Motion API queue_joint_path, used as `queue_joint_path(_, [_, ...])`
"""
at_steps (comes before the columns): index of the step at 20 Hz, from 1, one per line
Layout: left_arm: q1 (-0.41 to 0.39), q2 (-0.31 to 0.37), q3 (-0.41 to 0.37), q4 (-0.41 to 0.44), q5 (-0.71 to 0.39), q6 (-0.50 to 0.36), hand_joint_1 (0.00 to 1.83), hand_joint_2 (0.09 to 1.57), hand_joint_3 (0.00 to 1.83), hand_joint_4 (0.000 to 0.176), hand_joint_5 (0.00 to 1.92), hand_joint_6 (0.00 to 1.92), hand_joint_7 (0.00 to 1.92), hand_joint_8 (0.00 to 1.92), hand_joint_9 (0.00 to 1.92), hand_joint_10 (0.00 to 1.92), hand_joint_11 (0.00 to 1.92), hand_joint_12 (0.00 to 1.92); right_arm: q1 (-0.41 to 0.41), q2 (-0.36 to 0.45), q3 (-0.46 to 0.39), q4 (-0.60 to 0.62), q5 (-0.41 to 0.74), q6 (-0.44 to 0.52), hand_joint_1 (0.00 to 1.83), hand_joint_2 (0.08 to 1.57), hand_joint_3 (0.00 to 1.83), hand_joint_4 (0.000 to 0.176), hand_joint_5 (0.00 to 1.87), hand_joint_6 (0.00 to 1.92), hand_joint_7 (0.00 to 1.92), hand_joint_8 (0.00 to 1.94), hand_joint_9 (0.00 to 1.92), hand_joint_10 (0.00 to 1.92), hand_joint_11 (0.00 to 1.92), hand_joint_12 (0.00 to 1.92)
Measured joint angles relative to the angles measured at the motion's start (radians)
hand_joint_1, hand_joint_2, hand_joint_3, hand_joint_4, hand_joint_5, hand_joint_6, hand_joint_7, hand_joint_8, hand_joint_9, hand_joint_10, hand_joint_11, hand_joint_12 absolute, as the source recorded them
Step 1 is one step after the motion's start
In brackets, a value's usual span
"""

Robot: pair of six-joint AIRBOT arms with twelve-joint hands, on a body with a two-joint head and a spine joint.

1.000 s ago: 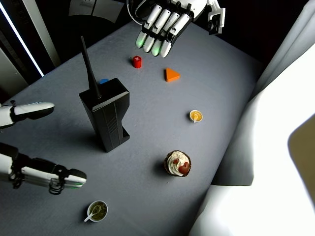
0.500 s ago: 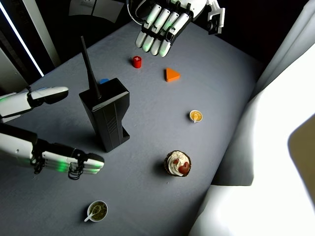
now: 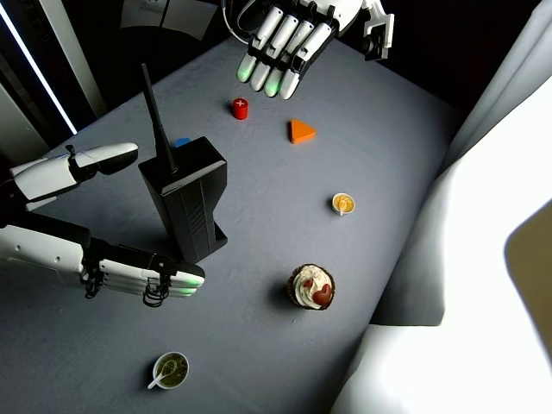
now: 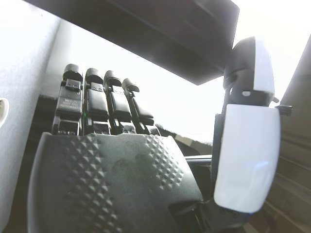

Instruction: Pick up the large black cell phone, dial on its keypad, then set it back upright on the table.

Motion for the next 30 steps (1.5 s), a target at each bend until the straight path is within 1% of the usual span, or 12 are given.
queue_joint_path(15, [0.000,0.000,0.000,0.001,0.000,-0.004,0.04,1.21,0.00,0.000,0.26,0.00,0.31,0.00,0.28,0.00,0.00,0.60,0.106,-0.044,0.039,-0.036,-0.084,-0.040,0.94,0.96,0.02,0.000,0.02,0.01,0.01,0.00,0.03,0.01,0.07,0.03])
queue_joint_path(16, [0.000,0.000,0.000,0.000,0.000,-0.006,0.06,1.20,0.00,0.000,0.28,0.01,0.33,0.01,0.29,0.01,0.00,0.60,0.110,-0.048,0.043,-0.038,-0.087,-0.047,1.00,0.98,0.01,0.000,0.20,0.03,0.21,0.02,0.21,0.03,0.01,0.60])
queue_joint_path(17, [0.000,0.000,0.001,0.001,0.000,-0.007,0.06,1.20,0.00,0.000,0.28,0.01,0.33,0.01,0.29,0.01,0.00,0.60,0.113,-0.054,0.047,-0.037,-0.088,-0.049,1.00,0.98,0.01,0.000,0.20,0.03,0.21,0.02,0.21,0.03,0.01,0.60])
queue_joint_path(18, [0.000,0.000,0.001,0.000,0.001,-0.007,0.07,1.20,0.00,0.000,0.28,0.00,0.33,0.00,0.28,0.00,0.00,0.58,0.118,-0.058,0.051,-0.037,-0.091,-0.053,1.06,1.01,0.01,0.000,0.35,0.03,0.37,0.02,0.38,0.05,0.01,0.98])
queue_joint_path(20, [0.000,0.000,0.001,0.000,0.000,-0.008,0.07,1.20,0.00,0.000,0.28,0.00,0.33,0.00,0.28,0.00,0.00,0.58,0.124,-0.063,0.053,-0.041,-0.093,-0.066,1.06,1.01,0.01,0.000,0.35,0.03,0.37,0.02,0.38,0.05,0.01,0.98])
queue_joint_path(21, [0.000,0.000,0.001,0.003,0.001,-0.007,0.07,1.20,0.00,0.000,0.28,0.00,0.32,0.00,0.28,0.00,0.00,0.56,0.125,-0.068,0.059,-0.041,-0.091,-0.073,1.48,1.09,0.00,0.000,0.72,0.08,0.77,0.10,0.77,0.95,0.48,1.11])
queue_joint_path(22, [0.000,0.000,0.001,0.001,0.000,-0.008,0.04,1.20,0.00,0.000,0.28,0.00,0.31,0.00,0.26,0.00,0.00,0.58,0.127,-0.075,0.061,-0.037,-0.094,-0.077,1.41,1.10,0.00,0.000,0.97,0.49,0.95,0.86,0.91,1.26,0.78,1.37])
queue_joint_path(23, [0.000,0.000,0.001,0.001,0.000,-0.008,0.04,1.20,0.00,0.000,0.27,0.00,0.30,0.00,0.27,0.00,0.00,0.62,0.128,-0.075,0.062,-0.034,-0.092,-0.079,1.38,1.12,0.00,0.000,0.98,0.69,0.94,1.12,0.91,1.40,0.84,1.50])
queue_joint_path(25, [0.000,0.000,0.001,0.001,0.000,-0.008,0.02,1.22,0.00,0.000,0.27,0.00,0.31,0.01,0.27,0.01,0.00,0.64,0.135,-0.076,0.065,-0.037,-0.089,-0.084,1.38,1.12,0.00,0.000,0.97,0.72,0.97,1.08,0.91,1.39,0.80,1.58])
queue_joint_path(26, [0.000,0.000,0.001,0.001,0.000,-0.008,0.00,1.22,0.00,0.000,0.25,0.00,0.29,0.00,0.26,0.00,0.00,0.60,0.135,-0.079,0.065,-0.040,-0.097,-0.086,1.28,1.12,0.00,0.000,0.98,0.77,0.98,1.20,0.88,1.29,0.76,1.62])
queue_joint_path(28, [0.000,0.000,0.001,0.001,0.000,-0.008,0.00,1.22,0.00,0.000,0.26,0.00,0.29,0.00,0.25,0.00,0.00,0.59,0.136,-0.081,0.069,-0.044,-0.107,-0.085,1.25,1.15,0.00,0.000,0.95,0.83,0.92,1.32,0.80,1.31,0.67,1.69])
queue_joint_path(30, [0.000,0.000,0.001,0.001,0.000,-0.008,0.00,1.22,0.00,0.000,0.26,0.00,0.29,0.00,0.26,0.00,0.00,0.61,0.140,-0.080,0.072,-0.042,-0.114,-0.087,1.37,1.14,0.00,0.000,0.98,0.72,0.93,1.19,0.83,1.44,0.68,1.60])
